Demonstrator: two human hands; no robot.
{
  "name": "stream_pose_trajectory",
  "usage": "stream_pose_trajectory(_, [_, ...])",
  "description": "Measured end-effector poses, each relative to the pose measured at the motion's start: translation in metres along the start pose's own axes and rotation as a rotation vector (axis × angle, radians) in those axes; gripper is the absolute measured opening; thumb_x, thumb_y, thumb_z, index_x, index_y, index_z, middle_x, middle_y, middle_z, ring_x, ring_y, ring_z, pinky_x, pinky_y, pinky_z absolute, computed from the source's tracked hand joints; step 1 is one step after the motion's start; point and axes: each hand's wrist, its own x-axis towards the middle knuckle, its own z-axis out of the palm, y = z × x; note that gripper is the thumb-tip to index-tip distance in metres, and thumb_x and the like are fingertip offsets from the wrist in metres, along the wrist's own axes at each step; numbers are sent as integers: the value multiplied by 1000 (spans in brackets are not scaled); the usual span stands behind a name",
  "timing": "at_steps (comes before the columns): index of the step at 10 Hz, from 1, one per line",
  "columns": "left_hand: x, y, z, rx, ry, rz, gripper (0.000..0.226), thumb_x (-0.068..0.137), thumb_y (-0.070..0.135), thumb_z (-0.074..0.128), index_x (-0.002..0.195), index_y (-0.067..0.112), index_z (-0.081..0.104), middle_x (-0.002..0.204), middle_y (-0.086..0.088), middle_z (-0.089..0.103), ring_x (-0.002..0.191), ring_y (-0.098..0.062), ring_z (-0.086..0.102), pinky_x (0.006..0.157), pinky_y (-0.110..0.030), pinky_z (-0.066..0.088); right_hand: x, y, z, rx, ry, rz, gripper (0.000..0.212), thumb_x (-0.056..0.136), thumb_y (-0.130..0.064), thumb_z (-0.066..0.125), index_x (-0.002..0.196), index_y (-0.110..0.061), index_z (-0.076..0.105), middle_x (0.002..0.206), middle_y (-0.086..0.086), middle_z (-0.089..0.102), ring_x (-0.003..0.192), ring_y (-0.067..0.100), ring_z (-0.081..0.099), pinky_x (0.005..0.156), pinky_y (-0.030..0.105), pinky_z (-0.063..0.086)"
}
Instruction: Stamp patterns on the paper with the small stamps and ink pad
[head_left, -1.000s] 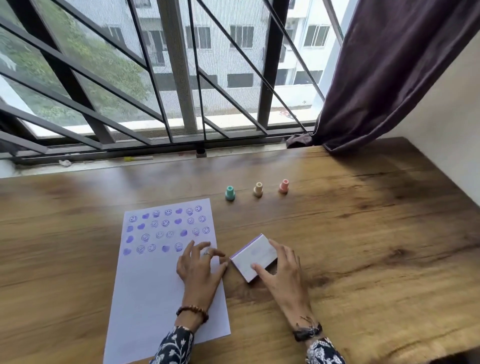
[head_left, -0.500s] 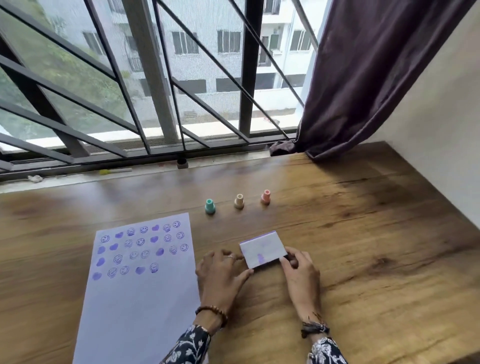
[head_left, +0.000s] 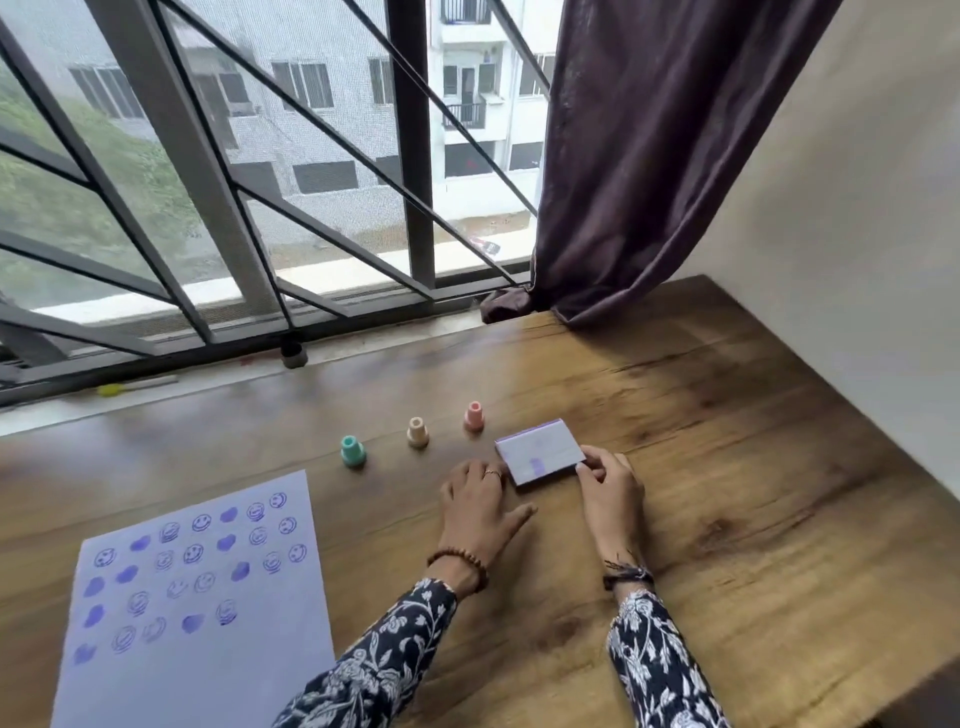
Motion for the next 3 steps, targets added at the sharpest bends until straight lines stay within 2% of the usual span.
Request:
stream_pose_trajectory(1, [5,0,2,-4,-4,16,54,79,47,59,124,21,42,125,-4,49,123,-23,34,100,-38,27,5,3,2,-13,2,-1,23,81,2,57,98,-8,68,103,16,64,81,23,59,79,30,45])
stream_pose_trajectory(2, [1,-2,0,-60,-5,30,54,80,42,59,127,23,39,127,-3,47,123,-22,35,99,-37,26,0,3,4,-29,26,-22,29,80,4,56,105,-9,65,106,16,63,86,27,60,76,26,39])
stream_pose_trajectory(3, [-8,-9,3,-147,13,60,54,83,37,58,130,21,37,128,-5,47,123,-22,38,99,-33,26,-18,3,10,27,111,-6,38,79,8,56,113,-7,59,110,16,59,83,28,60,77,25,38])
